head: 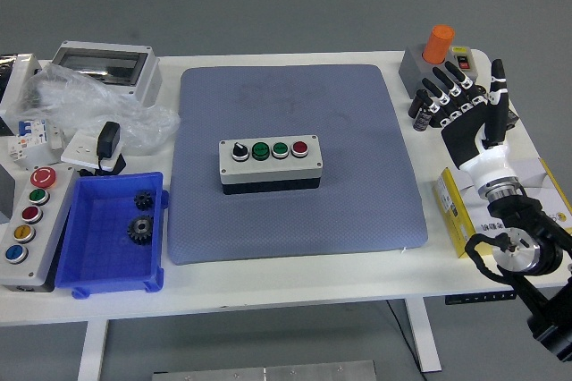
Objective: Pick up the button,place it on the desk,press the button,press the button
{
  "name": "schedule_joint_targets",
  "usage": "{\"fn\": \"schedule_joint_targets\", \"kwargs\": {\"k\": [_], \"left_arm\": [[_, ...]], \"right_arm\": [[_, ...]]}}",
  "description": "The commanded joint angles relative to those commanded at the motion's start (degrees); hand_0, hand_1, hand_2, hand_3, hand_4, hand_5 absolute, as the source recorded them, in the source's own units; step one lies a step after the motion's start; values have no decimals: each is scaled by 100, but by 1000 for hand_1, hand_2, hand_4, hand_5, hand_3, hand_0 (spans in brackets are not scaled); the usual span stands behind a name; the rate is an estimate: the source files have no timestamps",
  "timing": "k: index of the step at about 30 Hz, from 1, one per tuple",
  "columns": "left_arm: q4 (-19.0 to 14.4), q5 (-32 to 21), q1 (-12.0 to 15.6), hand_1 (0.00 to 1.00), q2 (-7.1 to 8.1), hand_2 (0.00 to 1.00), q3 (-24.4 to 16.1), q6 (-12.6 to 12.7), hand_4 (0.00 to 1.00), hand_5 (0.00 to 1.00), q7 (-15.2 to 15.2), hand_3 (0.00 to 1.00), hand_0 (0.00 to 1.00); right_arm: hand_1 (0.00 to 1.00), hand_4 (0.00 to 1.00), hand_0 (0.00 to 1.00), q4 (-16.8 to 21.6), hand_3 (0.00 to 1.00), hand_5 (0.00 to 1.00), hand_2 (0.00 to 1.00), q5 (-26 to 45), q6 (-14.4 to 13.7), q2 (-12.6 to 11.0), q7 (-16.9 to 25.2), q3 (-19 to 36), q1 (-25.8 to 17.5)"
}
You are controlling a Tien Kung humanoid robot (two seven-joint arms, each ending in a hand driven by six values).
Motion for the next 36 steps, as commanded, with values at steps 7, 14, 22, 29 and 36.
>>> {"fn": "schedule_joint_targets", "kwargs": {"k": [7,14,22,29,36], "left_arm": [[-2,34,-40,647,7,610,-6,-11,634,384,-1,627,617],[-4,71,-105,647,27,609,-47,-28,643,391,6,627,617],[-2,121,-137,646,72,610,-139,-37,648,389,26,627,617],[-8,221,-166,647,72,609,-262,-46,649,389,35,628,618],[-19,321,-171,646,74,609,-340,-47,651,384,37,628,617]], "right_arm": [[679,946,749,102,696,865,725,-67,-14,-11,-1,86,-47],[676,941,750,215,694,857,725,-153,-51,-45,-1,260,-52],[676,935,751,267,692,839,724,-248,-94,-59,-9,438,-115],[676,931,749,332,690,834,725,-332,-163,-61,-21,655,-157],[676,926,750,347,690,826,726,-385,-200,-33,-33,697,-182]]}}
